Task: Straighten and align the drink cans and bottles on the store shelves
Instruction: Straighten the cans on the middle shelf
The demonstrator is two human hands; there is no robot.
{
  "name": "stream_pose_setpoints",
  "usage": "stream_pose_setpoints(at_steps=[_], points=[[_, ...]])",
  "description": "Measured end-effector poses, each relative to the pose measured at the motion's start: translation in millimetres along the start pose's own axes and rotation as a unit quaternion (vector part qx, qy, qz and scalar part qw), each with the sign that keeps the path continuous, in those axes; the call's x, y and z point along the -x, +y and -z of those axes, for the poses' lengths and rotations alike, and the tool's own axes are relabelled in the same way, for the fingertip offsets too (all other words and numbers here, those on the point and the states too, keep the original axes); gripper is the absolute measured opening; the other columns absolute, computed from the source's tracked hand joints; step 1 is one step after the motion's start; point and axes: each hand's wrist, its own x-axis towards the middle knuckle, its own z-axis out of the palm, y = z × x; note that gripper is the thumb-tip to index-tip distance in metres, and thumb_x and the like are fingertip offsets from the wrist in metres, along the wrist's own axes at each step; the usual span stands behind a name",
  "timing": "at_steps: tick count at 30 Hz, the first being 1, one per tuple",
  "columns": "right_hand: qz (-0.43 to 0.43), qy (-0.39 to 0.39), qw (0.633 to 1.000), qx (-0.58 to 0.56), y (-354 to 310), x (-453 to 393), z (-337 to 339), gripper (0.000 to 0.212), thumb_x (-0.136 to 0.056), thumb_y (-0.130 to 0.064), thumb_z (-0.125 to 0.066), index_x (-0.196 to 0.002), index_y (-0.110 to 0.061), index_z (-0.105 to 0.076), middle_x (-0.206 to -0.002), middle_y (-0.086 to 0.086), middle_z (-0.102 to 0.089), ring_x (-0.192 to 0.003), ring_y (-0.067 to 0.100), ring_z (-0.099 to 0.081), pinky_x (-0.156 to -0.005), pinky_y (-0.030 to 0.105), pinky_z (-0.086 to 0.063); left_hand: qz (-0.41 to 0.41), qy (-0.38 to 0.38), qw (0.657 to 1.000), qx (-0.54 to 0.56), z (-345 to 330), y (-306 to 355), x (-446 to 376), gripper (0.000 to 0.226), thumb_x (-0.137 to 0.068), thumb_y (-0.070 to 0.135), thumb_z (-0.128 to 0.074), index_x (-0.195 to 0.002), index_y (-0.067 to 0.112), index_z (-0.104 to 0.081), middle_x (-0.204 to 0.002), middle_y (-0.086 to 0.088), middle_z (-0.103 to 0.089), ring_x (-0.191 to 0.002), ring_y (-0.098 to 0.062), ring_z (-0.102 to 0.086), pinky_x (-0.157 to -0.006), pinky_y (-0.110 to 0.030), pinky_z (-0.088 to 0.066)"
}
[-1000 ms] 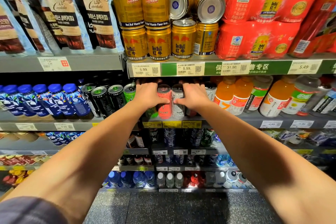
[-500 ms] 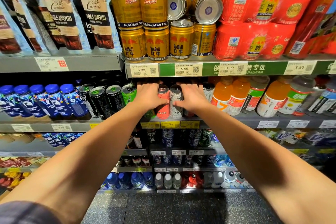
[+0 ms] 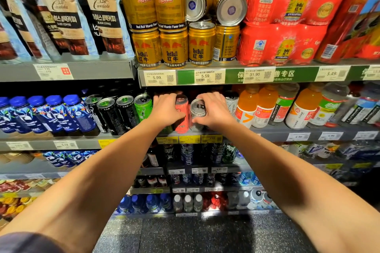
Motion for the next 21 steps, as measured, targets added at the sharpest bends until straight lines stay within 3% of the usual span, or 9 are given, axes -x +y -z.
stream_pose_setpoints(at_steps=[2,4,8,13,17,21], points=[[0.004,0.029,0.998,-0.058,4,6,-2,0.072,-0.068,-0.04,-0.082,-0.128,-0.015,-0.051,-0.121,0.001,-0.053,-0.117,0.019,-0.038,-0.102,0.036,-0.034,-0.011,0.015,0.998,0.061,-1,0,4,0.062,-0.074,0.031,-0.074,-0.13,0.011,-0.057,-0.116,-0.013,-0.063,-0.117,-0.034,-0.05,-0.1,-0.041,-0.036],[-0.015,0.052,0.992,-0.118,4,14,-1,0.069,-0.069,-0.032,-0.083,-0.127,-0.013,-0.052,-0.118,0.0,-0.05,-0.116,0.016,-0.041,-0.098,0.027,-0.034,-0.027,0.037,0.992,0.114,-1,4,10,0.061,-0.078,0.024,-0.073,-0.135,0.014,-0.055,-0.122,-0.013,-0.061,-0.124,-0.031,-0.046,-0.103,-0.038,-0.038],[-0.076,0.111,0.968,-0.214,2,33,1,0.064,-0.072,-0.025,-0.083,-0.127,-0.017,-0.052,-0.115,-0.005,-0.047,-0.109,0.007,-0.049,-0.092,0.017,-0.038,-0.087,0.094,0.977,0.168,-3,21,24,0.045,-0.083,0.02,-0.071,-0.127,0.017,-0.062,-0.123,-0.005,-0.062,-0.123,-0.021,-0.05,-0.103,-0.031,-0.037],[-0.11,0.167,0.95,-0.242,10,56,3,0.058,-0.07,-0.024,-0.084,-0.12,-0.019,-0.055,-0.114,-0.006,-0.051,-0.107,0.008,-0.05,-0.091,0.015,-0.039,-0.086,0.106,0.964,0.229,-9,39,30,0.04,-0.085,0.012,-0.068,-0.124,0.014,-0.063,-0.122,-0.003,-0.063,-0.111,-0.02,-0.06,-0.1,-0.034,-0.045],[-0.123,0.172,0.944,-0.254,21,72,14,0.056,-0.071,-0.023,-0.085,-0.119,-0.022,-0.056,-0.112,-0.005,-0.05,-0.102,0.003,-0.051,-0.084,0.0,-0.034,-0.103,0.12,0.966,0.205,-16,52,30,0.036,-0.086,0.011,-0.067,-0.122,0.014,-0.064,-0.121,-0.002,-0.064,-0.111,-0.017,-0.06,-0.099,-0.03,-0.045],[-0.13,0.168,0.942,-0.258,34,79,26,0.052,-0.072,-0.023,-0.084,-0.113,-0.031,-0.053,-0.111,-0.008,-0.048,-0.094,-0.013,-0.048,-0.081,-0.002,-0.034,-0.071,0.106,0.956,0.265,-28,70,29,0.039,-0.084,0.008,-0.068,-0.123,0.014,-0.062,-0.116,-0.002,-0.064,-0.1,-0.013,-0.063,-0.093,-0.027,-0.051]])
